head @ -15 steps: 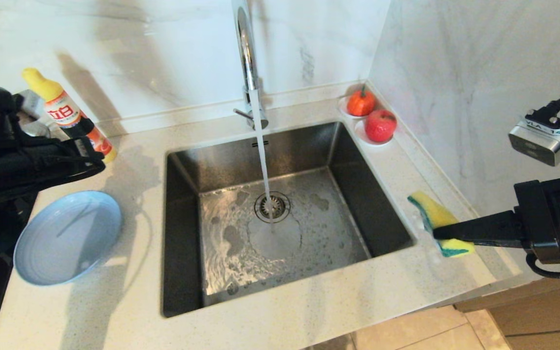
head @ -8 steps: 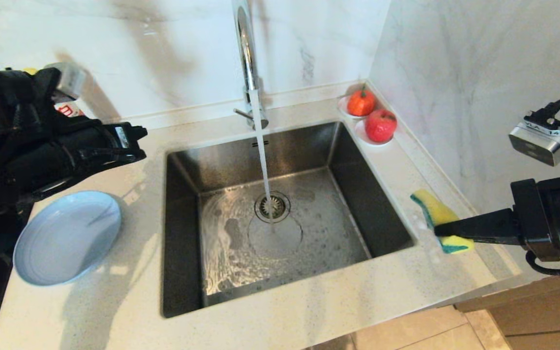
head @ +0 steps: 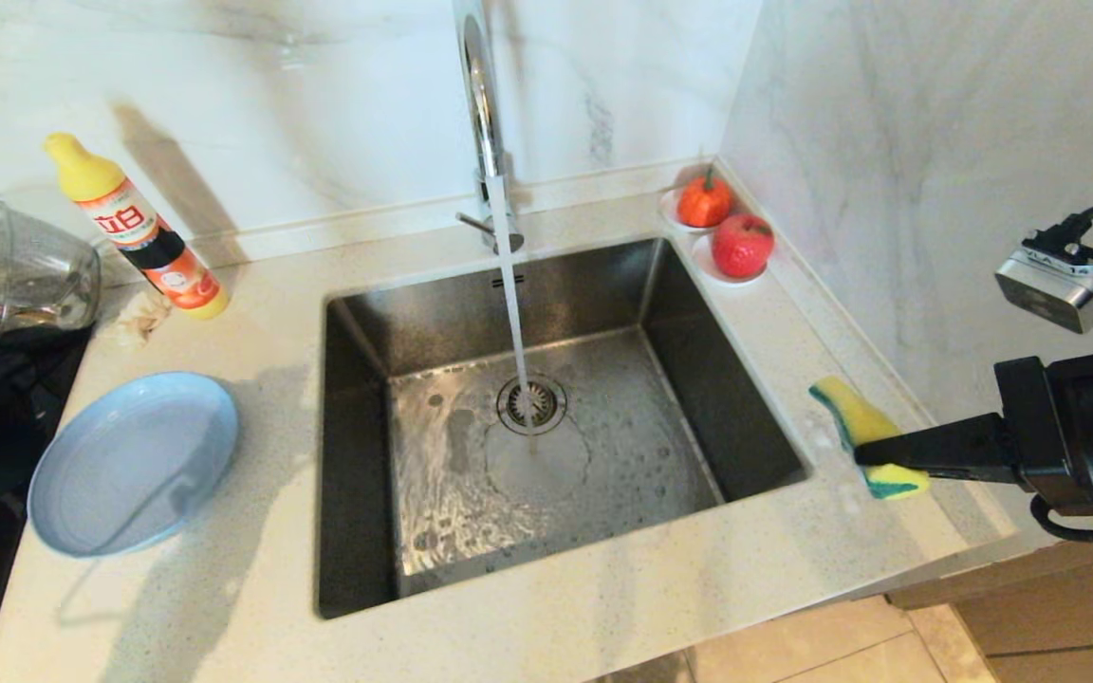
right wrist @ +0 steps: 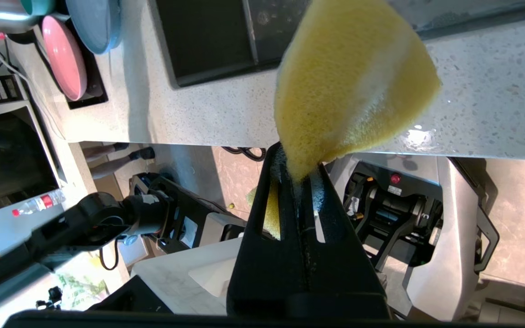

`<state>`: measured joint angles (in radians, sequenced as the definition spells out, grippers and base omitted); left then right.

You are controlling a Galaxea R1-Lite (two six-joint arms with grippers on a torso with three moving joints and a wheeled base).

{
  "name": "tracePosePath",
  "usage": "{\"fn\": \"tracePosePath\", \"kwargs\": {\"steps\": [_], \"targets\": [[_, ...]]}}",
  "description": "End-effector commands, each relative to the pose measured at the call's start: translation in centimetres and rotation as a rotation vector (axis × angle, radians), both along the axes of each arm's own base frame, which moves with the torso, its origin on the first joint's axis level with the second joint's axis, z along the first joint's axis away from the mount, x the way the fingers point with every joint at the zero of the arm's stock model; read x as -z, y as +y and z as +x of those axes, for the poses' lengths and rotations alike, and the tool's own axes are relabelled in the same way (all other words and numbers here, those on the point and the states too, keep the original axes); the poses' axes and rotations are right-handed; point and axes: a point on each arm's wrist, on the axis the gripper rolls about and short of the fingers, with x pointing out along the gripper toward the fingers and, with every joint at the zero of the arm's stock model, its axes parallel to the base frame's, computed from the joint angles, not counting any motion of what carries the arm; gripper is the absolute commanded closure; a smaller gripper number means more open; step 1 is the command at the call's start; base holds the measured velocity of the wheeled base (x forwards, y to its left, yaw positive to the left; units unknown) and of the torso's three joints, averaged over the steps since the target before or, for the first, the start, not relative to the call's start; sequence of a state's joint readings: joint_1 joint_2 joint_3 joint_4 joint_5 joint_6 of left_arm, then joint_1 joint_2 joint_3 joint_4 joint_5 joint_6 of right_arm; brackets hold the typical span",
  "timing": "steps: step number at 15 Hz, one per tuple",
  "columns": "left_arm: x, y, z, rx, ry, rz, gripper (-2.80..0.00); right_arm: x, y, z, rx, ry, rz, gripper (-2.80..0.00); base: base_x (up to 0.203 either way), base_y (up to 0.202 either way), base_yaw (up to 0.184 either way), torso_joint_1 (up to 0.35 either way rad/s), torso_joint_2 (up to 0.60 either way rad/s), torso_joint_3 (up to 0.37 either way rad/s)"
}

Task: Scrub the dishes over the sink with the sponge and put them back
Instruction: Put down the sponge

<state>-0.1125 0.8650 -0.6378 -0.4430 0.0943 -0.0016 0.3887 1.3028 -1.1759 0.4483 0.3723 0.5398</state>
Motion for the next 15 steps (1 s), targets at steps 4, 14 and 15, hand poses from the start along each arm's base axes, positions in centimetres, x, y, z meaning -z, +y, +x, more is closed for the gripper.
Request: {"fn": "tracePosePath", "kwargs": {"steps": [4, 14, 15], "targets": [[9.4, 1.4, -11.5, -0.14, -0.093, -0.029, 0.0, 0.4, -0.2, -0.3, 0.007, 0.015, -0.007, 0.0, 0.0, 0.0, 0.0, 0.0, 0.0, 0.0], [21.0, 0.9, -11.3, -0.002, 0.166, 0.082, 0.0, 0.0, -1.3, -2.7, 0.012, -0.114, -0.089, 0.0, 0.0, 0.0, 0.0, 0.0, 0.0, 0.0], [21.0, 0.9, -11.3, -0.001, 0.166, 0.076, 0.0, 0.2, -1.4, -2.9, 0.009, -0.12, -0.096, 0.0, 0.0, 0.0, 0.0, 0.0, 0.0, 0.0]]}}
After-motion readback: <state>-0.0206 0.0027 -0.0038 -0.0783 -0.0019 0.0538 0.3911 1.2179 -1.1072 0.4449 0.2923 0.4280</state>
